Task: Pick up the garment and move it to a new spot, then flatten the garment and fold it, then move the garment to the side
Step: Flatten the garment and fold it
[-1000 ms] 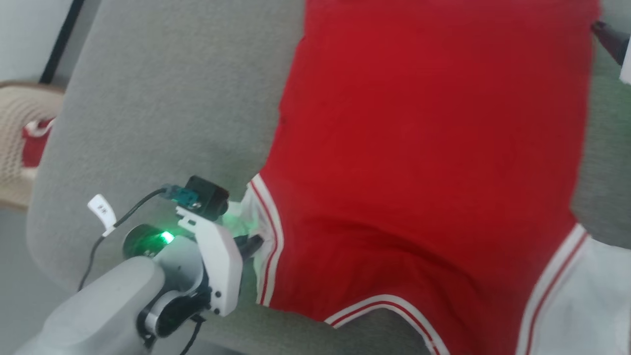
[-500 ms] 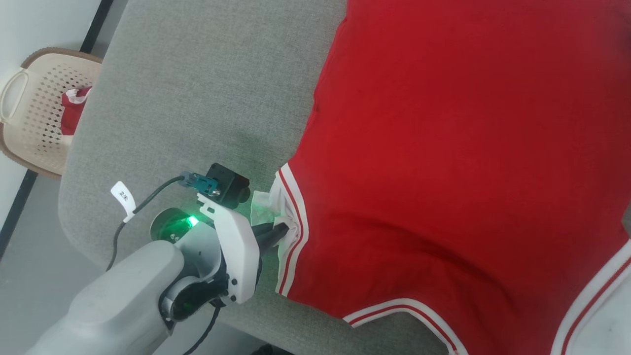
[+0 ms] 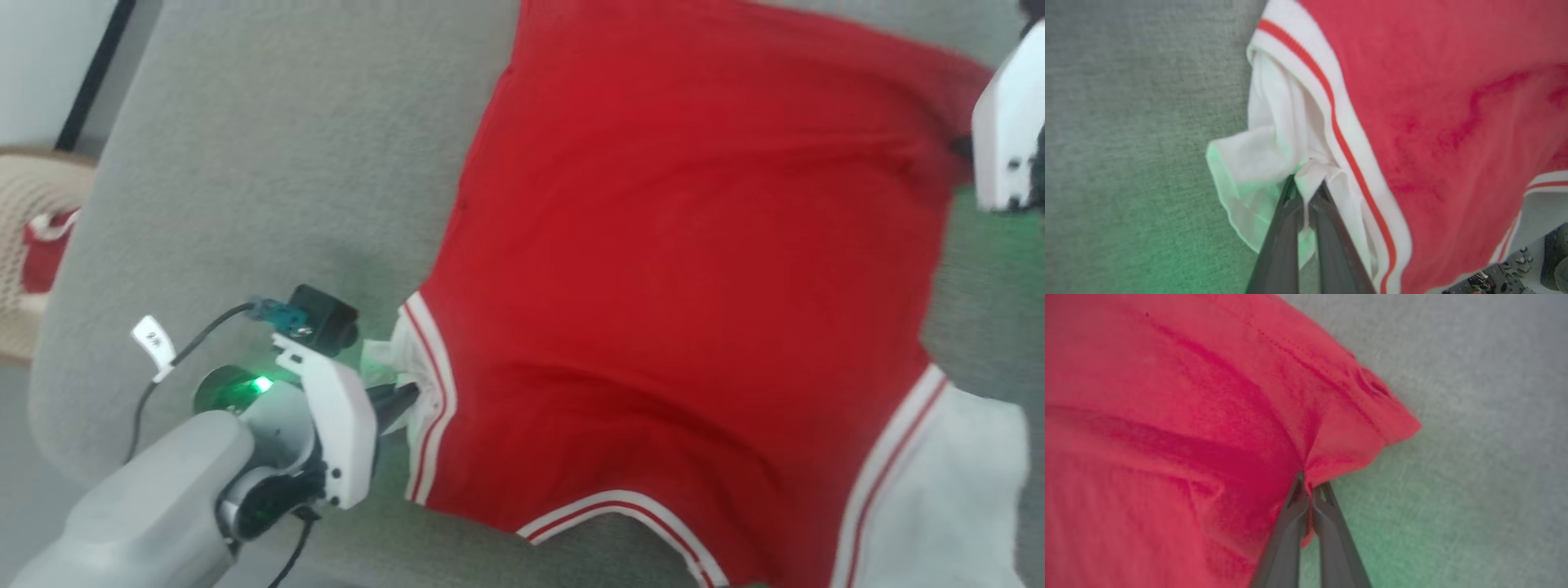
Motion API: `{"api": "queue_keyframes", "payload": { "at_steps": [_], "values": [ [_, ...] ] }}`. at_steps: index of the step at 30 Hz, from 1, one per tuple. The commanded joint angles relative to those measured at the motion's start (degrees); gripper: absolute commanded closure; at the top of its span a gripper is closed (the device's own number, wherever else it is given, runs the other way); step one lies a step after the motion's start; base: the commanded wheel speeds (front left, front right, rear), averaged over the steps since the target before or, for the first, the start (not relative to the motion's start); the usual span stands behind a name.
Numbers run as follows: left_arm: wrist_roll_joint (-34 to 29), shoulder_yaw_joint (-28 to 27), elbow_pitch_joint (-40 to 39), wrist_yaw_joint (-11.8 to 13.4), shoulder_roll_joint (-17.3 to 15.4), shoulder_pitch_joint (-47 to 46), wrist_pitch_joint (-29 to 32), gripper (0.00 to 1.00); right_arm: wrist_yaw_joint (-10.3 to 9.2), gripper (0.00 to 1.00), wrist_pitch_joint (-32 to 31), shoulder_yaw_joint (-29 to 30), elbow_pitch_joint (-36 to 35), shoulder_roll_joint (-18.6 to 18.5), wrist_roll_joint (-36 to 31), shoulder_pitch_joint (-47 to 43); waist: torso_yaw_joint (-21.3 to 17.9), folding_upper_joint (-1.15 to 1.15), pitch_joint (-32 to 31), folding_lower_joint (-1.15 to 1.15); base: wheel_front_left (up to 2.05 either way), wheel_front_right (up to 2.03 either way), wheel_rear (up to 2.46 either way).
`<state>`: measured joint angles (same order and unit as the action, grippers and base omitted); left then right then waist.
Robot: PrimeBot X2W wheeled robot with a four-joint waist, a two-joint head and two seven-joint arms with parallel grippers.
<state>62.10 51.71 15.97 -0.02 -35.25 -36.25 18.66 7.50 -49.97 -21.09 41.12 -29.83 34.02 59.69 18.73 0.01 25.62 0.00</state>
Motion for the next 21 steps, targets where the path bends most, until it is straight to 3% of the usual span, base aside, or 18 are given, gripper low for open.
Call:
{"api": "queue_keyframes", "payload": {
  "at_steps": [1,7,14,21],
  "values": [
    [0.31,-0.70,2.51,2.10,-1.25,0.88,0.34,1.00,-0.01,1.00,-0.83,-1.06,-1.44,-1.14,1.95,-4.60,-3.30,-0.01,-2.72,0.00,0.00,0.00,0.00],
    [0.81,-1.13,1.32,2.41,-3.14,1.60,0.83,1.00,-0.01,1.00,-0.95,-1.75,-10.29,-3.78,6.83,-12.15,-7.29,-0.01,-5.27,0.00,0.00,0.00,0.00],
    [1.39,-1.06,-0.86,2.63,-4.74,2.81,1.65,1.00,-0.01,1.00,-3.78,2.09,-23.36,-6.26,10.64,-23.55,-10.91,-0.01,-7.36,0.00,0.00,0.00,0.00],
    [1.69,-1.12,-2.63,3.35,-6.10,3.45,2.22,1.00,-0.01,1.00,-7.03,10.17,-33.95,-4.44,9.85,-36.07,-12.89,-0.01,-8.20,0.00,0.00,0.00,0.00]
  ]
}}
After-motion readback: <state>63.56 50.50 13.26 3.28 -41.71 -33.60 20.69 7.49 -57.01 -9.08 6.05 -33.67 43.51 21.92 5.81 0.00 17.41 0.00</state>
